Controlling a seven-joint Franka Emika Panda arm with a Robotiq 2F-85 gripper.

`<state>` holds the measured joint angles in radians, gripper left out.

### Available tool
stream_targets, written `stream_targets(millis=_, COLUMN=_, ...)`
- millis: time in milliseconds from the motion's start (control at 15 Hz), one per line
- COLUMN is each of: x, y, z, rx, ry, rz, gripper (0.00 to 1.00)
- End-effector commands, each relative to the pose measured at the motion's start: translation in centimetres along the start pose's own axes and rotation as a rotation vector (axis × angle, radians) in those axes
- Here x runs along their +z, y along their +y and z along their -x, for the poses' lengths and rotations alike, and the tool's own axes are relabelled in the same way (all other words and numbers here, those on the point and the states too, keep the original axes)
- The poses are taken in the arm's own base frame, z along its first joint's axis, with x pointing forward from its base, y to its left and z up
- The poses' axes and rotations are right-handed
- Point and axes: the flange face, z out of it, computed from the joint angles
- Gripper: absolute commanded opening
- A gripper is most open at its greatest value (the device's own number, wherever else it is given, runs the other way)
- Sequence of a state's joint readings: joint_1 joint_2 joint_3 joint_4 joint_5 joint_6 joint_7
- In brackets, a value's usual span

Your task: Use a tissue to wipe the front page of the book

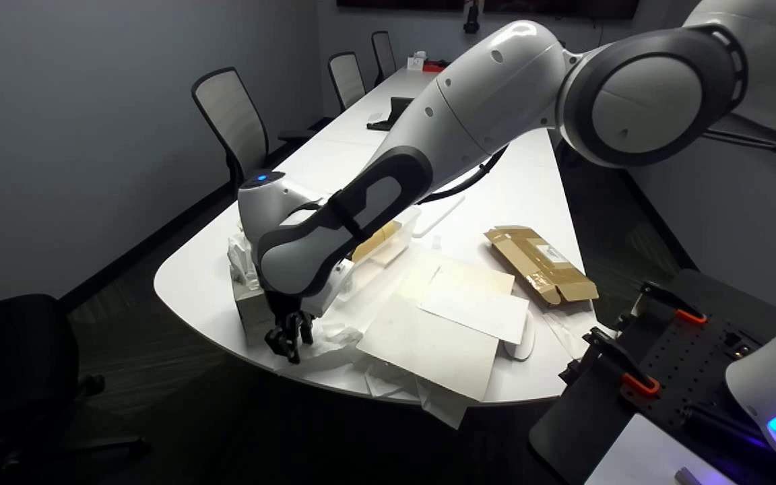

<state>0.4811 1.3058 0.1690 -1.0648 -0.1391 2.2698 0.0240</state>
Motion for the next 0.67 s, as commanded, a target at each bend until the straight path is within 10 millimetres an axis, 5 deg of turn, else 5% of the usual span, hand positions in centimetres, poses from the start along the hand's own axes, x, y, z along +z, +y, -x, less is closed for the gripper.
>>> stream_targets(millis=0, x=0.6, y=-0.9, z=-0.1, rx=-0.014, ry=-0.052, rz=-0.025, gripper=0.22)
stream_targets(millis=200, x=0.7, y=-1.1, z=-0.1, rx=-0.017, ry=-0.085, rz=-0.014, gripper=0.01)
stream_targets(millis=600, x=-1.3, y=-1.0, z=-1.0, rx=-0.033, ry=-0.067, rz=-0.005, gripper=0.0)
